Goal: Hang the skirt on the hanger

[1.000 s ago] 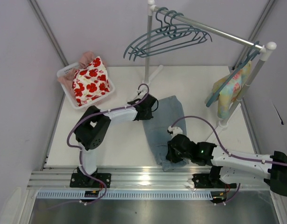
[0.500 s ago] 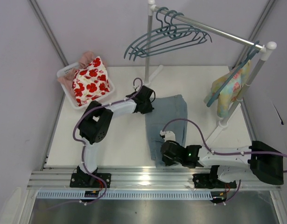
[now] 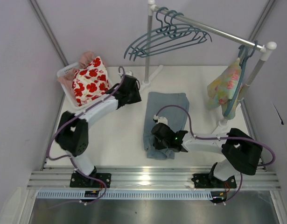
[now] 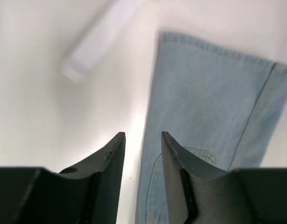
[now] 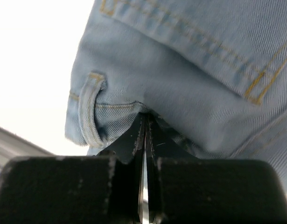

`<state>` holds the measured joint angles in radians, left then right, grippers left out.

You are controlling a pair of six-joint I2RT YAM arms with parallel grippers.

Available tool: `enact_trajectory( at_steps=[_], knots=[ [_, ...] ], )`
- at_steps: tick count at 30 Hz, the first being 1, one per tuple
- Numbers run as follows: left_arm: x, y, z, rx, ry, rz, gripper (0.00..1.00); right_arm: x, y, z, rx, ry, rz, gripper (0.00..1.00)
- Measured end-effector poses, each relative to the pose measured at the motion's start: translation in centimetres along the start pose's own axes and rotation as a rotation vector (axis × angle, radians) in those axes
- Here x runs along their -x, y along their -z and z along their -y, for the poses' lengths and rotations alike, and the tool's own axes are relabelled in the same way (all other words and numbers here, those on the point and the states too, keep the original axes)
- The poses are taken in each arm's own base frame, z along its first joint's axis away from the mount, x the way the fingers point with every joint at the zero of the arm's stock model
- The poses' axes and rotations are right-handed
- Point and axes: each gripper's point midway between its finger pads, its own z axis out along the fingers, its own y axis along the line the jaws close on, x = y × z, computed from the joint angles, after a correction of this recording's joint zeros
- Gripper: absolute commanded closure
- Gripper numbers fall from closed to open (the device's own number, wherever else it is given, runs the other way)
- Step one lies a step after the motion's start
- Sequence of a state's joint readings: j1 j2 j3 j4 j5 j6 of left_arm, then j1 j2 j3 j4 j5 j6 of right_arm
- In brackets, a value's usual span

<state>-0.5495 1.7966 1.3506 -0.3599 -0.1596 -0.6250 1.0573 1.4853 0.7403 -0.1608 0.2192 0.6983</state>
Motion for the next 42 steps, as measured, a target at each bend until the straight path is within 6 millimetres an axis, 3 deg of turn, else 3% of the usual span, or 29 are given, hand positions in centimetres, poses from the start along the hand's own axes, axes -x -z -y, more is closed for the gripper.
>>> enact_trajectory(
  at_steps=[3,6,12,15,20,22,23,25,28,31,33,34,35,38,42],
  knots=[
    [3.7,4.1,-2.0,-0.015,0.045,0.109,0.54,0.5,-1.7,0.5,-0.002,-0.039,-0.023,1.00],
    [5.2,7.3,-4.6,-0.003,0.086,0.188,0.53,2.0,-3.3,-0.5,0.003,-0.048,-0.021,1.00],
    [1.6,10.5,-8.6,0.038,0.103,0.195,0.53,5.4,-6.6,-5.1,0.057,-0.041,0.004,1.00],
    [0.8,11.6,-10.1,0.062,0.115,0.206,0.51,7.7,-7.9,-7.2,0.090,-0.068,0.047,1.00],
    [1.3,12.8,-12.9,0.096,0.172,0.251,0.52,14.6,-9.6,-10.8,0.138,-0.106,0.155,1.00],
    [1.5,12.8,-13.4,0.106,0.183,0.256,0.53,17.1,-8.9,-11.1,0.153,-0.111,0.202,0.90],
    [1.5,12.8,-13.3,0.100,0.183,0.253,0.54,18.1,-8.3,-10.9,0.154,-0.111,0.222,0.80],
    [1.5,12.8,-12.9,0.079,0.182,0.248,0.55,19.5,-6.8,-10.0,0.143,-0.105,0.244,0.70],
    [1.4,12.7,-12.1,0.042,0.183,0.244,0.59,21.2,-3.7,-7.6,0.134,-0.104,0.271,0.68],
    [1.0,12.1,-10.5,0.012,0.164,0.235,0.62,23.2,-1.0,-4.2,0.111,-0.126,0.315,0.80],
    [-0.2,11.1,-8.5,-0.009,0.123,0.196,0.66,24.2,-0.3,-1.5,0.072,-0.146,0.339,0.95],
    [-0.8,10.6,-7.6,-0.012,0.103,0.179,0.68,24.5,-0.4,0.2,0.045,-0.160,0.346,0.98],
    [-1.6,10.0,-6.5,-0.018,0.083,0.155,0.78,24.8,-0.7,2.0,0.015,-0.174,0.348,1.00],
    [-3.9,7.9,-4.4,-0.005,0.059,0.100,0.89,24.0,-2.6,7.1,-0.078,-0.212,0.318,1.00],
    [-6.6,5.7,-5.0,0.054,0.098,0.050,0.94,21.3,-5.7,11.7,-0.171,-0.231,0.235,1.00]
  ],
)
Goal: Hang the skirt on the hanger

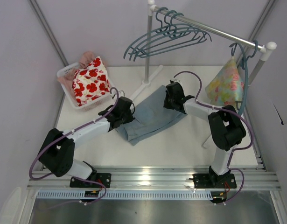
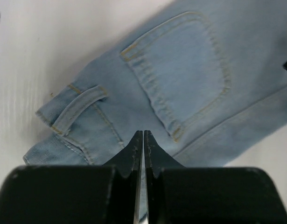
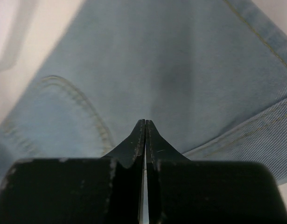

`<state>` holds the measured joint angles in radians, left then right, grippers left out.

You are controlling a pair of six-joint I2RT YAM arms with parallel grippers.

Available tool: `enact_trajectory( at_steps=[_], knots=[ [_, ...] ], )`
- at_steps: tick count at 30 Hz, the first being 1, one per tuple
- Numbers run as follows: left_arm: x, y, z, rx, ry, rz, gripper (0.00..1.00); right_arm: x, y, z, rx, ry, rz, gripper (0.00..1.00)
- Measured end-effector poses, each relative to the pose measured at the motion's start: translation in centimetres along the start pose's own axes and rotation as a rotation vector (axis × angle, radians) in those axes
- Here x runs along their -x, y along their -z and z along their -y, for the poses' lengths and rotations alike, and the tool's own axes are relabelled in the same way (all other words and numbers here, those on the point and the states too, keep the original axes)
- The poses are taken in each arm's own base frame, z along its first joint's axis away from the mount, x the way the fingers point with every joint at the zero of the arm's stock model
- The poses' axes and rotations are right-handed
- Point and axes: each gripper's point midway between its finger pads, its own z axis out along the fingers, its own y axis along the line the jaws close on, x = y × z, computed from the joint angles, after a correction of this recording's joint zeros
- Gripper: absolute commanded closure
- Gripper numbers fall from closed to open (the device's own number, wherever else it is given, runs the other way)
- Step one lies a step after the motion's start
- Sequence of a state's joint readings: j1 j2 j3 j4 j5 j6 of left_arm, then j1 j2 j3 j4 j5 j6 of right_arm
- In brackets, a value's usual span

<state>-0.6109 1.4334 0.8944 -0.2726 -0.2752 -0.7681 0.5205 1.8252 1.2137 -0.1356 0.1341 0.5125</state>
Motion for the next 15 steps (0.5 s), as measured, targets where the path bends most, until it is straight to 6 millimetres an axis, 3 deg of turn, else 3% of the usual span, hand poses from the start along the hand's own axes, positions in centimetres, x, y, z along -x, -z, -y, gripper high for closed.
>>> enact_trajectory(
  at_steps=[3,8,15],
  knots=[
    [-1.9,-1.1,-1.4,0.044,0.033,-0.032,0.94,-1.6,-1.6,2.3,-0.049,0.002,-0.043,1.00],
    [-4.6,-2.5,-3.2,0.107,0.048,-0.099,0.95,-2.2,-3.0,4.4,-0.088,-0.018,-0.063,1.00],
    [-5.7,-2.5,-4.3,0.141,0.042,-0.130,0.94,-2.4,-3.1,6.1,-0.120,-0.059,-0.031,1.00]
  ],
)
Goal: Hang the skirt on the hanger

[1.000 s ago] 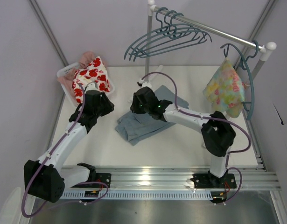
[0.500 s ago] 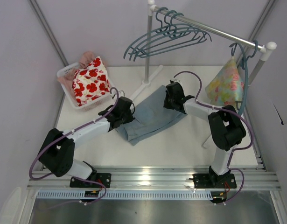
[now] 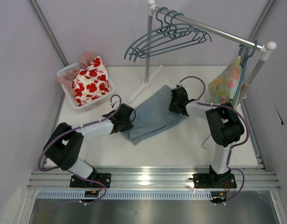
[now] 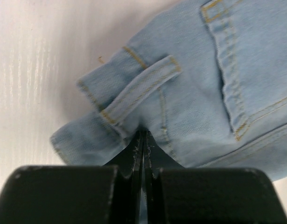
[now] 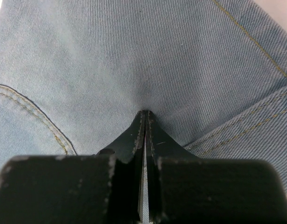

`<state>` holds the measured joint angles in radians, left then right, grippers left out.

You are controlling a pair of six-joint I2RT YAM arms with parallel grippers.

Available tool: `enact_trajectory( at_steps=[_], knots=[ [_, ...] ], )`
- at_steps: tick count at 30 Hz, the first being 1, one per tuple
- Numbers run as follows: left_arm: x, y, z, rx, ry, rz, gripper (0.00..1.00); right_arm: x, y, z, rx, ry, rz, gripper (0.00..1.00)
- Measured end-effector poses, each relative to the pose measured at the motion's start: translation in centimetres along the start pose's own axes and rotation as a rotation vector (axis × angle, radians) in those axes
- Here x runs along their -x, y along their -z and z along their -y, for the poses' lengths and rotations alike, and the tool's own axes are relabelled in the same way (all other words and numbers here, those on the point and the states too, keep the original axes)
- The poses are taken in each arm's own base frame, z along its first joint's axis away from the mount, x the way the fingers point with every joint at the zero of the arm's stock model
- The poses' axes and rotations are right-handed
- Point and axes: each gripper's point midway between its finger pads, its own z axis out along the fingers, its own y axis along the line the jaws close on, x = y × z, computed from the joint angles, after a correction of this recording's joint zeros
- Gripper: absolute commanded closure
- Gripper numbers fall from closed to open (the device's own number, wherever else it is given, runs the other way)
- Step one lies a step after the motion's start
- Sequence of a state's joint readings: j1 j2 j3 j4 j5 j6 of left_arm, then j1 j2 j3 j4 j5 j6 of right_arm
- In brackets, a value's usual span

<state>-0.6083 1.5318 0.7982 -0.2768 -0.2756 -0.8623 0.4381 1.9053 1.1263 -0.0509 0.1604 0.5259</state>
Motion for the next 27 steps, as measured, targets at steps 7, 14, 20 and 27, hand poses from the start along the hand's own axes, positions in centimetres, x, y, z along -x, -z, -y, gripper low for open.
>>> enact_trajectory(
  at_steps=[7,14,20,27],
  knots=[
    [0.9,-1.2,1.3,-0.009,-0.129,-0.022,0.92,0.7,0.6,3.4,-0.054,-0.079,0.024,1.00],
    [5.0,-3.6,5.4,-0.036,-0.227,0.019,0.93,2.4,0.3,5.6,-0.099,-0.104,0.057,1.00],
    [5.6,-3.4,5.7,-0.033,-0.283,0.018,0.83,4.4,0.6,4.1,-0.040,-0.052,0.088,0.87],
    [9.6,6.0,7.7,-0.240,-0.357,0.162,0.38,6.3,6.5,-3.0,0.183,0.062,0.153,0.62]
  ],
)
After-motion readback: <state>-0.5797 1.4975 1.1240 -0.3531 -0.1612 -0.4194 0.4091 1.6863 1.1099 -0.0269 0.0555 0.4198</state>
